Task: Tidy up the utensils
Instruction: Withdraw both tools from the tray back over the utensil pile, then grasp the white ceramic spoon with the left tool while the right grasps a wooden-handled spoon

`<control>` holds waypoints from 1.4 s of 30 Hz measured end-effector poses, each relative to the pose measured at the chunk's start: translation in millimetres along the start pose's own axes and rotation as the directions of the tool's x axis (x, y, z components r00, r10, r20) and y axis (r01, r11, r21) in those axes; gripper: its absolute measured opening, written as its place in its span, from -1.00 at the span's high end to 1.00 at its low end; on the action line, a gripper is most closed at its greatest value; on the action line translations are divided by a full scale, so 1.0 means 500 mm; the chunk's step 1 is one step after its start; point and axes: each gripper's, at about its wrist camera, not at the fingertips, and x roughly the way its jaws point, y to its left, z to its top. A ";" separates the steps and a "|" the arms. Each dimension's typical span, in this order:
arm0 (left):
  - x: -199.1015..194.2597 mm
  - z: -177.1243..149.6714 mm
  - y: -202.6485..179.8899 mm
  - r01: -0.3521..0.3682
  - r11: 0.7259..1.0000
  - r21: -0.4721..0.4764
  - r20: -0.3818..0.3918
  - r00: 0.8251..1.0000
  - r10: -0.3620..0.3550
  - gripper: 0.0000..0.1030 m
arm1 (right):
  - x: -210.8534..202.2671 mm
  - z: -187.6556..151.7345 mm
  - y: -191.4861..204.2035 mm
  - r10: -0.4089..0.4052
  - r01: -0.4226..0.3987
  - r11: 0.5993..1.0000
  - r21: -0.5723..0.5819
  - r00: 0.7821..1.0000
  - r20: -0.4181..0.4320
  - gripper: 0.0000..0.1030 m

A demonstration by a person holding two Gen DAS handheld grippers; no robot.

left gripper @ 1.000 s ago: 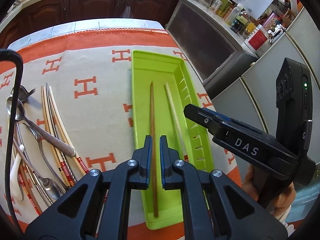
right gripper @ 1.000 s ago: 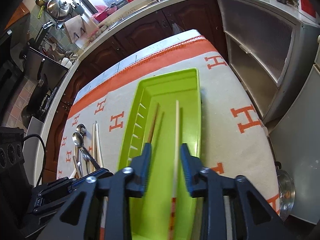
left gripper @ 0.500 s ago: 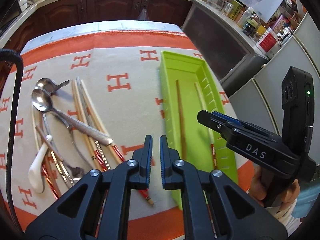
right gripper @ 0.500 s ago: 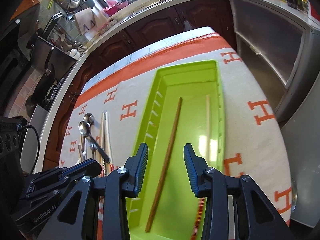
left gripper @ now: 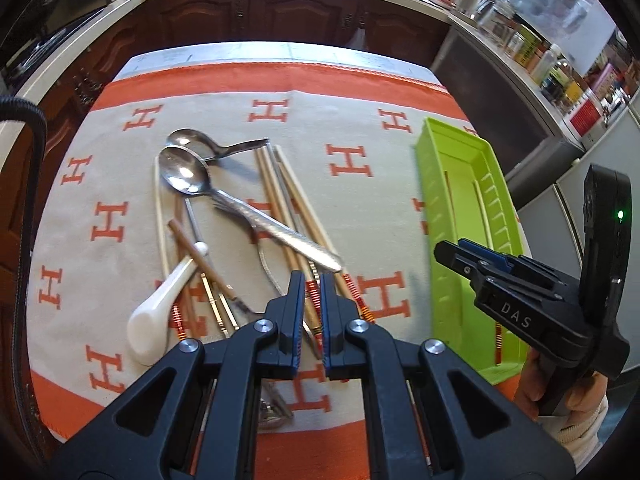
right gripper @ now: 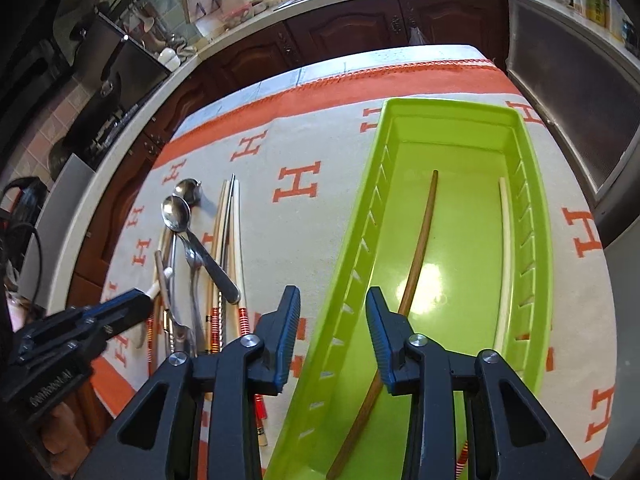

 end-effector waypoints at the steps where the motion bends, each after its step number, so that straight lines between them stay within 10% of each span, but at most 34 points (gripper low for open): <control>1: -0.001 -0.001 0.012 0.000 1.000 -0.014 -0.002 1.000 0.000 0.91 | 0.005 -0.001 0.004 -0.006 0.006 1.000 -0.012 1.000 -0.002 0.62; 19: -0.050 -0.019 0.104 -0.019 0.996 -0.088 0.044 0.999 0.023 0.91 | 0.010 -0.015 0.065 -0.057 0.055 0.995 -0.082 0.998 -0.014 0.72; 29: -0.128 -0.016 0.168 -0.047 0.992 -0.119 0.120 0.991 0.061 0.91 | -0.066 0.003 0.070 -0.045 0.047 0.998 -0.032 0.998 0.047 0.25; 42: -0.141 -0.028 0.271 0.012 0.988 -0.157 0.123 0.992 0.008 0.91 | -0.068 0.018 0.198 0.036 -0.032 0.991 -0.130 0.999 0.024 0.25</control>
